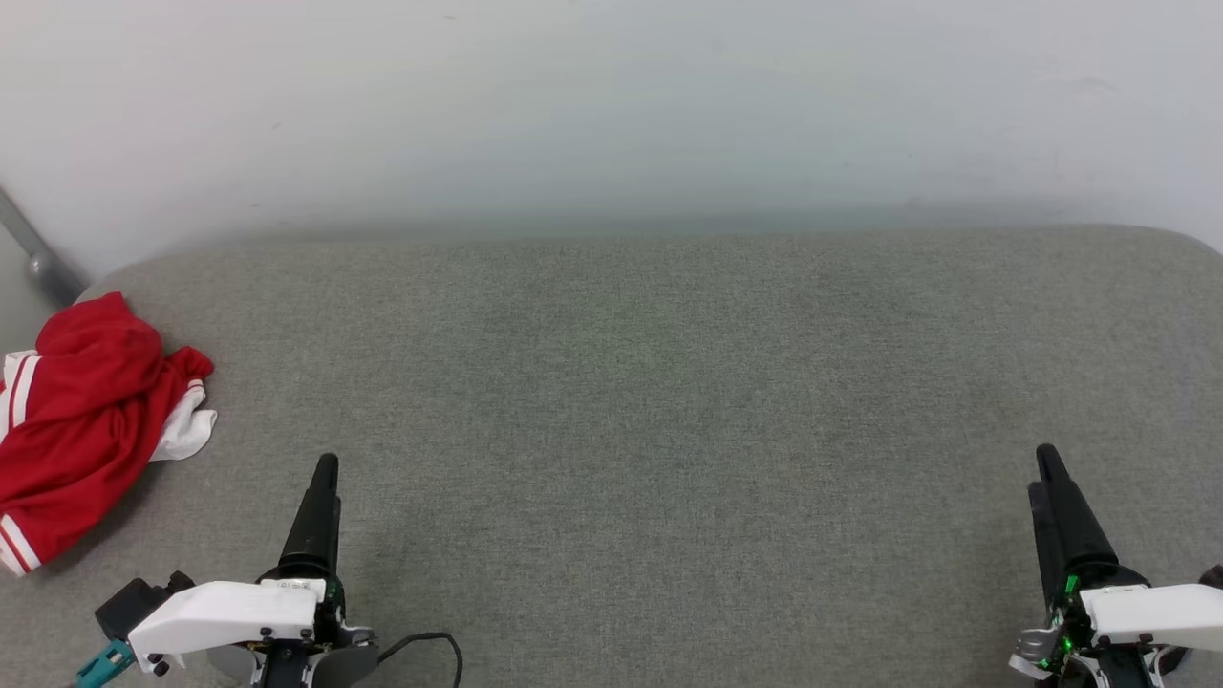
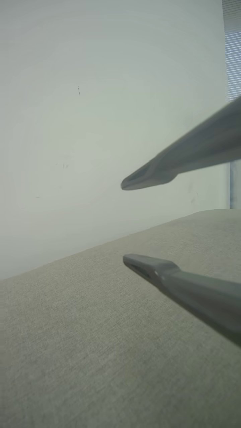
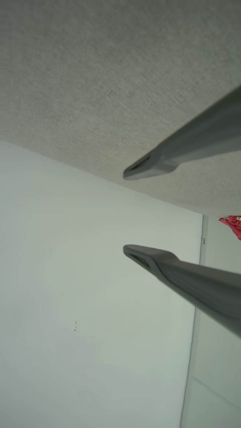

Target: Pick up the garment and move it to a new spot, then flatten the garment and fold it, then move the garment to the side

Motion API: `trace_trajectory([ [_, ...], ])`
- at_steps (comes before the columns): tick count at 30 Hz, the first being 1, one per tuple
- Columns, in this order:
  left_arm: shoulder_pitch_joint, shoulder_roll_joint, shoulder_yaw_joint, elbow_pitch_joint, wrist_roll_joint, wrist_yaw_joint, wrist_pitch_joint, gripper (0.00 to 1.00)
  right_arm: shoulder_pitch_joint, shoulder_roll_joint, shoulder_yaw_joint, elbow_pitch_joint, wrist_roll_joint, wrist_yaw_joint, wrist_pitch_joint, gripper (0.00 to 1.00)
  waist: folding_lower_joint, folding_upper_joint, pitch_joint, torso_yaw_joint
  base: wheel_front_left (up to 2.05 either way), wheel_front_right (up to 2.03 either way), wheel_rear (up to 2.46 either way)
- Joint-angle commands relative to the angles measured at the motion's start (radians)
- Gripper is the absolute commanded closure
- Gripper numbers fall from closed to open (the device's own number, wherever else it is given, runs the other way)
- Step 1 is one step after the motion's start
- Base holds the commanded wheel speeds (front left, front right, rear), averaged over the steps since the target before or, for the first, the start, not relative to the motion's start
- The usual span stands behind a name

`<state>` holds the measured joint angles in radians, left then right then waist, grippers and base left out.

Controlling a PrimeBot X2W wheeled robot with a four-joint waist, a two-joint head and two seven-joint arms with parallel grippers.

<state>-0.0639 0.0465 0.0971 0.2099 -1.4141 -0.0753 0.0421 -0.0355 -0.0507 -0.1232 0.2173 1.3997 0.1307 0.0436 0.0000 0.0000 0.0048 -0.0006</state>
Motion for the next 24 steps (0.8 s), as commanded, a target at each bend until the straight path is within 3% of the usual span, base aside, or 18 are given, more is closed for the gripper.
trace_trajectory([
  [1,-0.008,0.002,-0.005,-0.031,0.034,0.011,-0.009,0.00,-0.011,-0.001,-0.004,-0.031,-0.038,0.000,-0.009,0.00,0.0000,0.0000,0.000,0.000,0.00,0.00,0.00],
  [24,0.026,0.003,-0.110,-0.103,0.521,0.139,-0.101,0.00,0.044,-0.001,0.050,-0.157,-0.560,0.000,-0.101,0.00,0.0000,0.0000,0.001,-0.001,0.00,0.00,0.00],
])
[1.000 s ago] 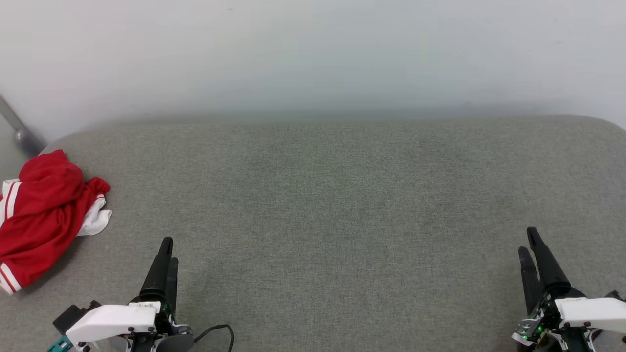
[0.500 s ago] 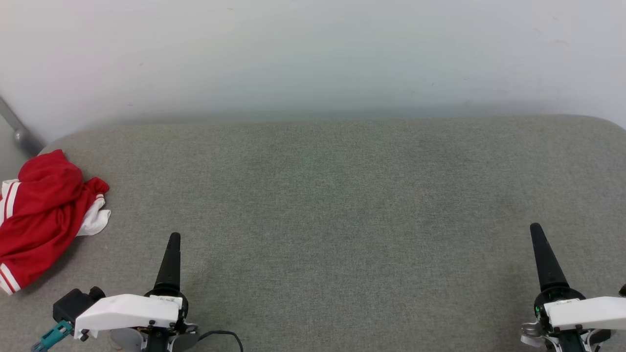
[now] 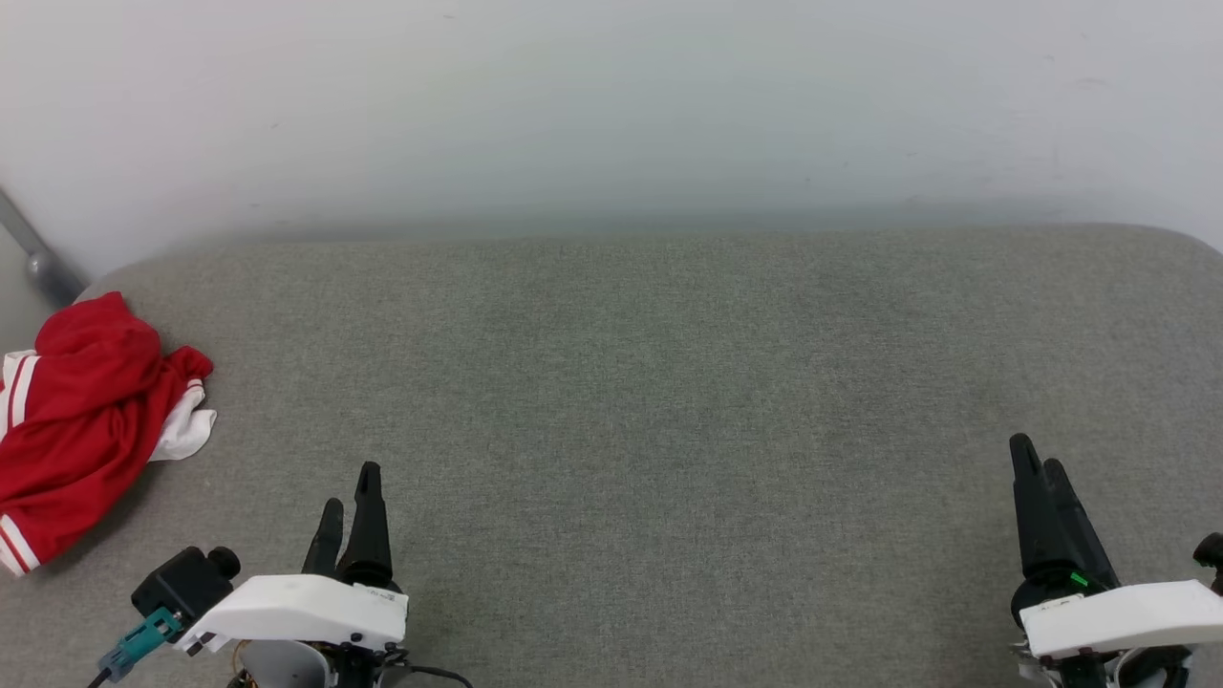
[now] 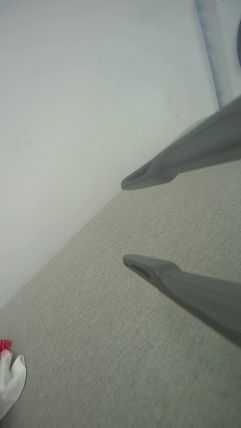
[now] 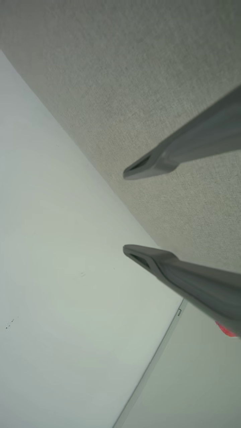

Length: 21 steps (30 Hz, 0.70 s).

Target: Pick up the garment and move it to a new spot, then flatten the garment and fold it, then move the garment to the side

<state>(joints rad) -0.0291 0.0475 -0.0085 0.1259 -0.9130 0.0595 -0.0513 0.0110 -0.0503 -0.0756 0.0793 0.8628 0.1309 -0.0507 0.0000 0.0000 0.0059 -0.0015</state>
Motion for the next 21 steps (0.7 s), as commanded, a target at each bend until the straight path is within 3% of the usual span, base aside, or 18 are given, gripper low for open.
trace_trajectory([
  [1,-0.007,0.002,-0.008,-0.019,0.038,0.008,-0.011,0.00,0.000,-0.001,0.004,-0.020,-0.041,0.000,-0.010,0.00,0.0000,0.0000,0.000,0.000,0.00,0.00,0.00],
  [21,0.017,0.033,-0.095,-0.050,0.340,0.095,-0.076,0.00,0.043,-0.001,0.018,-0.066,-0.332,0.000,-0.076,0.00,0.0000,0.0000,-0.003,0.002,0.00,0.00,0.00],
])
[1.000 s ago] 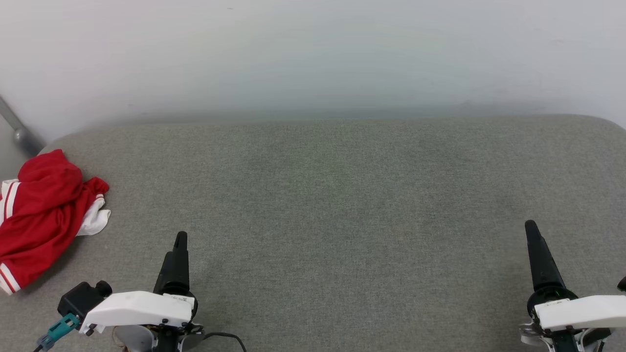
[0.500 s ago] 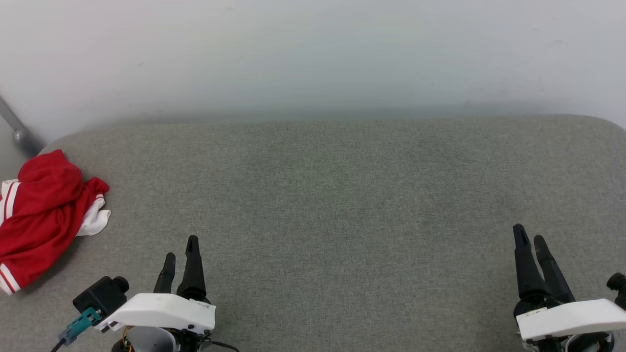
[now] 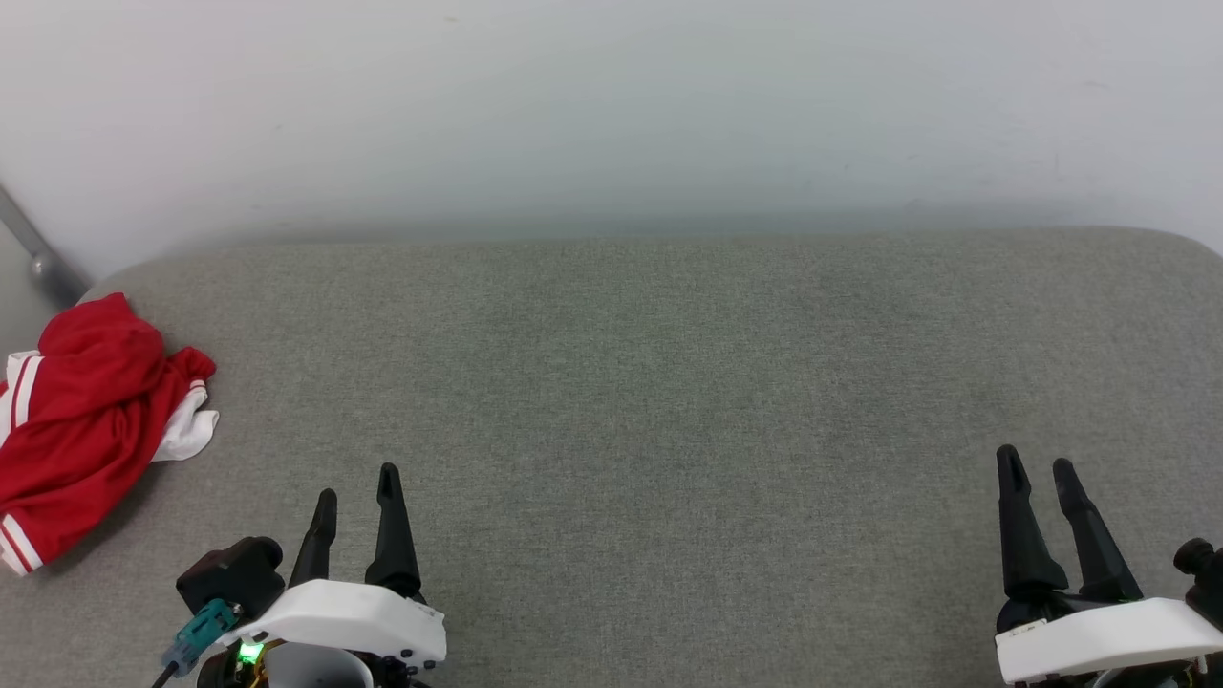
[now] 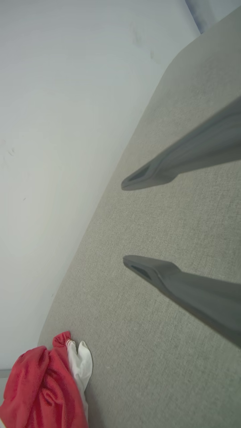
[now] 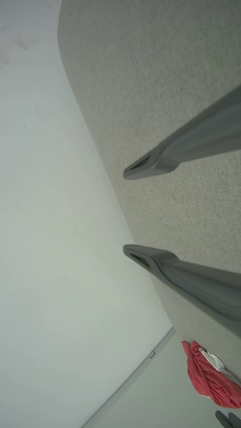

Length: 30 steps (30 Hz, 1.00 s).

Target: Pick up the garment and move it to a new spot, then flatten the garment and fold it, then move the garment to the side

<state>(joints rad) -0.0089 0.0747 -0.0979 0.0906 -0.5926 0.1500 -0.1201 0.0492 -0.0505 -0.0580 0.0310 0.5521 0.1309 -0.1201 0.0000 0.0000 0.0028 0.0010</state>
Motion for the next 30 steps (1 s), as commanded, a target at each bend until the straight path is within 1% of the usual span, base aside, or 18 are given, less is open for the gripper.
trace_trajectory([
  [1,-0.002,0.007,-0.010,-0.016,0.032,0.009,-0.010,0.00,0.007,0.000,0.001,-0.019,-0.033,0.000,-0.009,0.00,0.0000,0.0000,-0.001,0.000,0.00,0.00,0.00],
  [11,0.008,0.022,-0.050,-0.032,0.140,0.047,-0.037,0.00,0.026,0.000,0.003,-0.039,-0.146,0.000,-0.037,0.00,0.0000,0.0000,-0.003,0.002,0.00,0.00,0.00],
  [21,0.022,0.031,-0.080,-0.044,0.234,0.070,-0.062,0.00,0.049,0.000,0.008,-0.053,-0.240,0.000,-0.060,0.00,0.0000,0.0000,-0.009,0.004,0.00,0.00,0.00],
  [30,0.038,0.031,-0.098,-0.050,0.309,0.080,-0.082,0.00,0.068,0.000,0.012,-0.067,-0.315,0.000,-0.082,0.00,0.0000,0.0000,-0.017,0.003,0.00,0.00,0.00],
])
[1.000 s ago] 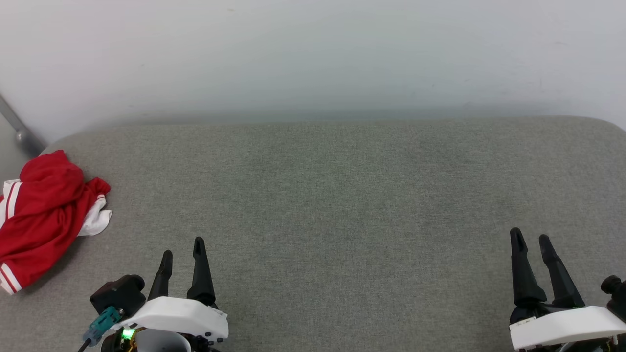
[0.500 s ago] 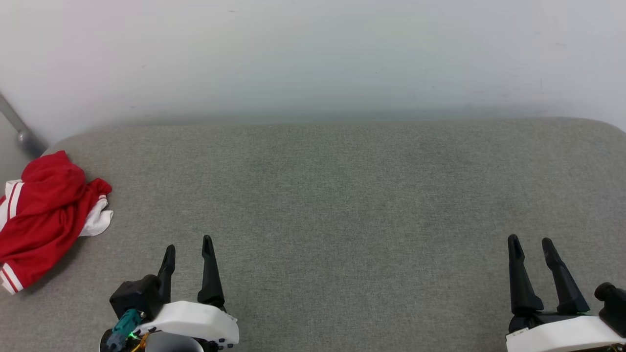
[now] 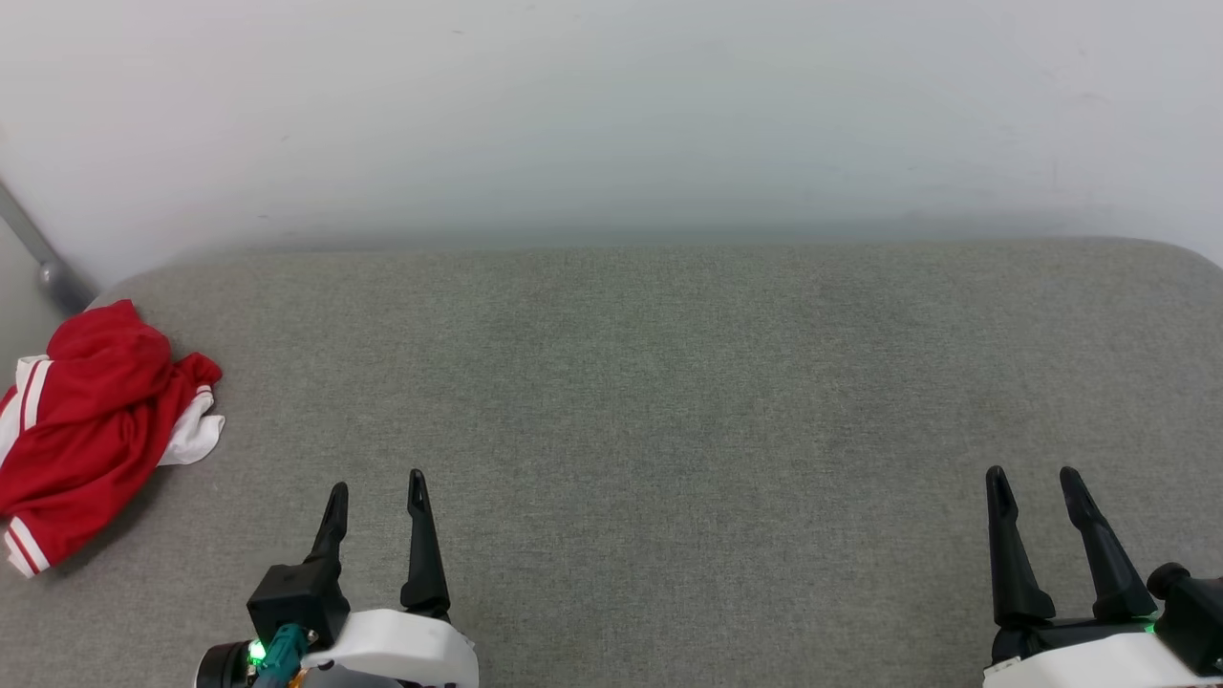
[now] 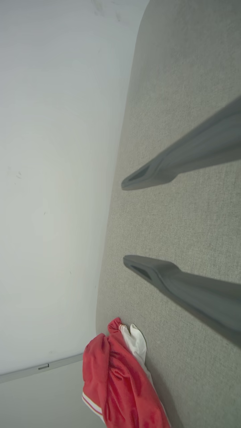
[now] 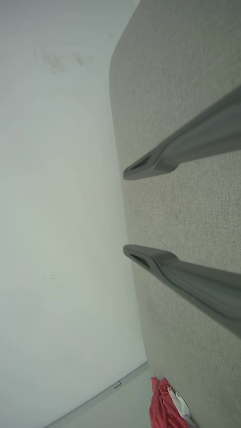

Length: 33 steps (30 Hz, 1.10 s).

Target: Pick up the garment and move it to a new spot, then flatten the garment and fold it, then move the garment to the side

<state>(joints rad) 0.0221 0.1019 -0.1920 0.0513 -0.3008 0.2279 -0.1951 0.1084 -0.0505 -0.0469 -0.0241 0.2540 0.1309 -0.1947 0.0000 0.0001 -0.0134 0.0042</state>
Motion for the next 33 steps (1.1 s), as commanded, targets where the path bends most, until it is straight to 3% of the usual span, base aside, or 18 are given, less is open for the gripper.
trace_trajectory([
  [1,0.008,0.003,-0.005,-0.011,0.024,0.003,-0.009,0.00,0.011,0.000,-0.001,-0.013,-0.023,0.000,-0.009,0.00,0.0000,-0.0001,-0.001,0.000,0.00,0.00,0.00],
  [33,0.062,-0.045,0.026,0.009,0.219,-0.052,-0.071,0.00,0.059,0.001,0.016,-0.028,-0.172,0.000,-0.071,0.00,0.0000,-0.0001,-0.006,0.011,0.00,0.00,0.00],
])
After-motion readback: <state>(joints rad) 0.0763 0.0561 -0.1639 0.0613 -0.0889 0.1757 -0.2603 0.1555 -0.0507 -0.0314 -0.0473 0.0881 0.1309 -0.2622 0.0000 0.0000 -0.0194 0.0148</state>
